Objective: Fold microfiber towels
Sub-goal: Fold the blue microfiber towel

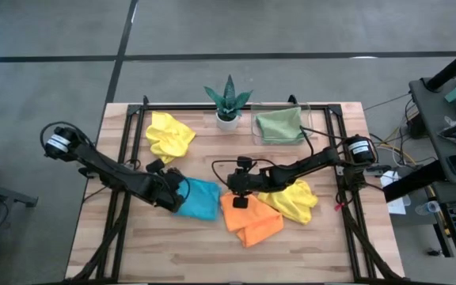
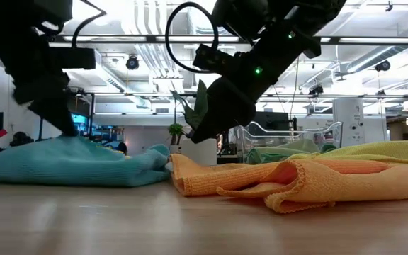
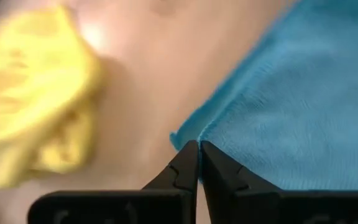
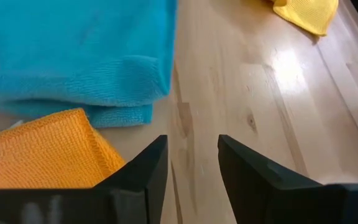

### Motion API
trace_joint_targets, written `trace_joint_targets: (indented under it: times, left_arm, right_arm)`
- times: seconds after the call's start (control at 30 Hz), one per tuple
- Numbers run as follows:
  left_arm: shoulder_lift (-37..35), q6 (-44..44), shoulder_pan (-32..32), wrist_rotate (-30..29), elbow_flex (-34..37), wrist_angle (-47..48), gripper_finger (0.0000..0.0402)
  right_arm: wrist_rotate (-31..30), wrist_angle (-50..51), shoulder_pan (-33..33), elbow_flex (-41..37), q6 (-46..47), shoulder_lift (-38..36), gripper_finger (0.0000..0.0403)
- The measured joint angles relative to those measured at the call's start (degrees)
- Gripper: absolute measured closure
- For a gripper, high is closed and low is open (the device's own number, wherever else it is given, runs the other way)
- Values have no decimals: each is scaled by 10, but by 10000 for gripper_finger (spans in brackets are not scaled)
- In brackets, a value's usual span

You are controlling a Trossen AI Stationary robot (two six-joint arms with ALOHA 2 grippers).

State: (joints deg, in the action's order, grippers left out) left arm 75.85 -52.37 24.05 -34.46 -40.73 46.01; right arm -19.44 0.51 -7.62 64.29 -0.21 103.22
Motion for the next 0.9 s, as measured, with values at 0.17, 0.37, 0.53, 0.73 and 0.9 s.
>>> trace_joint_targets:
  times: [0.17, 0.37, 0.53, 0.73, 0.9]
  left_arm:
    - [22, -27, -8, -29, 11, 1, 401]
    - [60, -28, -16, -39, 19, -24, 401]
    - [80, -29, -19, -77, 20, -25, 401]
    - [96, -28, -27, -90, 32, -70, 396]
    - [105, -27, -27, -90, 36, -84, 351]
  right_arm:
    - [0, 0, 0, -1, 0, 0, 271]
    - [4, -12, 0, -3, -5, 0, 268]
    - [5, -14, 0, -4, -8, 0, 275]
    - [5, -17, 0, -4, -9, 0, 272]
    - [5, -21, 0, -4, -11, 0, 268]
